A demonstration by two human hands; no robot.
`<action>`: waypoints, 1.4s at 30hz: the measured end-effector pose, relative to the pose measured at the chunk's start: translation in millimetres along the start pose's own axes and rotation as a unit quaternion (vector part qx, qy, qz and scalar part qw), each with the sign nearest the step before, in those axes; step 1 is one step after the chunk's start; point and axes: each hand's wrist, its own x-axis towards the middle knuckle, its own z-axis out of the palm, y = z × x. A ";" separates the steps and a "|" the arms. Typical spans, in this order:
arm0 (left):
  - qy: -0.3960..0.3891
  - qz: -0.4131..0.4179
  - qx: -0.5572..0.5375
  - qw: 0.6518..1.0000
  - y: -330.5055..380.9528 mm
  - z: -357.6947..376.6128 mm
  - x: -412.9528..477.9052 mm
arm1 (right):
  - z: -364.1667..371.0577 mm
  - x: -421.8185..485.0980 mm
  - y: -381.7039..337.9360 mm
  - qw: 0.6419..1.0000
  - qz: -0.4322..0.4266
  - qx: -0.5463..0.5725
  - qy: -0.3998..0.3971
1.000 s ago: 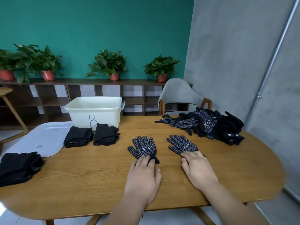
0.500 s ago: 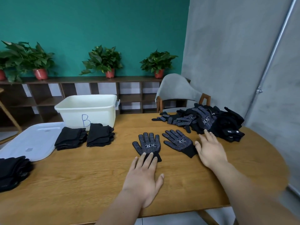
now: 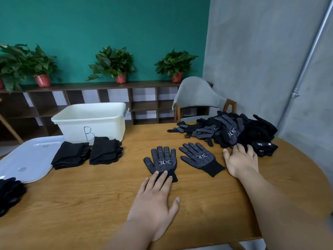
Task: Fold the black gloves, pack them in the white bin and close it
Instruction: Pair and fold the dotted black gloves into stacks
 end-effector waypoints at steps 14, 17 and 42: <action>0.010 -0.004 -0.015 1.000 -0.4 -0.8 -1.1 | -0.1 -5.4 0.8 0.999 -0.020 -0.034 0.037; 0.010 -0.005 -0.018 1.000 0.4 -1.2 -1.0 | 2.3 -7.0 2.5 0.996 -0.043 -0.048 0.064; 0.049 -0.040 -0.020 0.998 7.4 -10.9 -9.9 | -9.2 -124.9 -26.2 0.859 -0.363 0.175 0.316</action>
